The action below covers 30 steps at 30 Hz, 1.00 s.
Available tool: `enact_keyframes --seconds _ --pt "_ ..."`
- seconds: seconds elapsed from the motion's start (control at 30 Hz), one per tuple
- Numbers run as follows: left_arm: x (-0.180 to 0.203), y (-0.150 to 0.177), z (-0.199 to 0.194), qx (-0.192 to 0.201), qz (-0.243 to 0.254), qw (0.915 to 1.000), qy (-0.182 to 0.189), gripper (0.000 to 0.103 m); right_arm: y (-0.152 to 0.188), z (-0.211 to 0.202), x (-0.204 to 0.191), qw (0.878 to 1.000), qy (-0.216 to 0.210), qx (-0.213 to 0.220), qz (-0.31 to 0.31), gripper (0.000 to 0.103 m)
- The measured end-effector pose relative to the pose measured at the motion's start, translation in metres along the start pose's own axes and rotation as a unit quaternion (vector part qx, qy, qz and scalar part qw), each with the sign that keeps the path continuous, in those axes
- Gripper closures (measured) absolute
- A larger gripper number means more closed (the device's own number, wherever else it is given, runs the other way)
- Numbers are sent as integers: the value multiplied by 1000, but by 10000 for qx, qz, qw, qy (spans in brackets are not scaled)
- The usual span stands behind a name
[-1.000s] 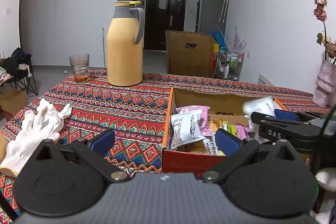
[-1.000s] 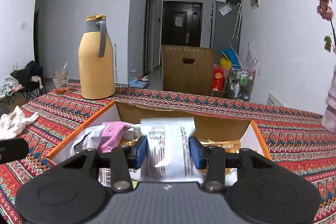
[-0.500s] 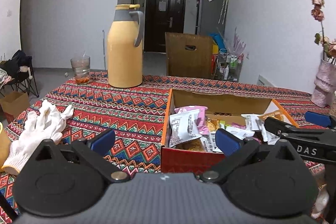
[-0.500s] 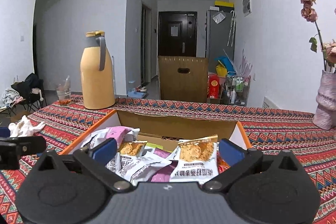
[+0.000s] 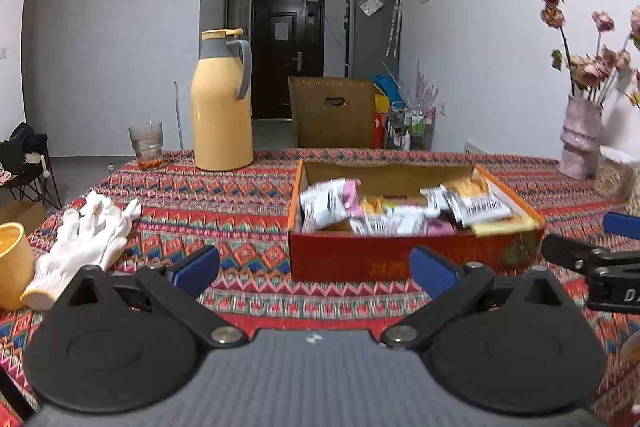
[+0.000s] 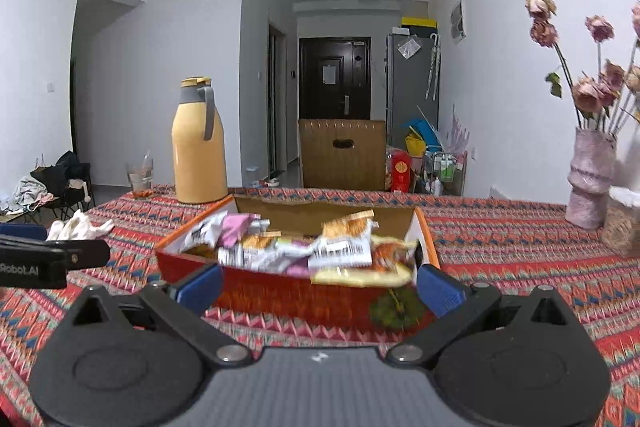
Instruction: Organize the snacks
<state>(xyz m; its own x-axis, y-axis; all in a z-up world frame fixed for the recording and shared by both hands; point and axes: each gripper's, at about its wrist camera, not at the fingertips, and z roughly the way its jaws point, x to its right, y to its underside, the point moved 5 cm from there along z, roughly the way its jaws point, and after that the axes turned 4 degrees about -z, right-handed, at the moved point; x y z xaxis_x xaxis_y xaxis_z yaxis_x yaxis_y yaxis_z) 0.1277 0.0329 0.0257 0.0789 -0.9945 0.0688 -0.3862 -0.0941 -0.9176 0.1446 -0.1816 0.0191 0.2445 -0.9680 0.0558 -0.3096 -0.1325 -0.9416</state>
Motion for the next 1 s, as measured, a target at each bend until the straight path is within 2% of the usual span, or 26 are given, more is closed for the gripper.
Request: enact_keyframes --seconds 0.4,0.63,1.0 --pt "-5 46 -5 -475 7 9988 75 0 55 -20 5 9981 -14 -541 308 0" --pt "-5 63 -3 -672 21 9977 82 0 67 -22 5 9970 -21 -687 365 0" --pt "0 65 -1 -715 72 9973 136 0 71 -20 8 9963 11 -746 432 0"
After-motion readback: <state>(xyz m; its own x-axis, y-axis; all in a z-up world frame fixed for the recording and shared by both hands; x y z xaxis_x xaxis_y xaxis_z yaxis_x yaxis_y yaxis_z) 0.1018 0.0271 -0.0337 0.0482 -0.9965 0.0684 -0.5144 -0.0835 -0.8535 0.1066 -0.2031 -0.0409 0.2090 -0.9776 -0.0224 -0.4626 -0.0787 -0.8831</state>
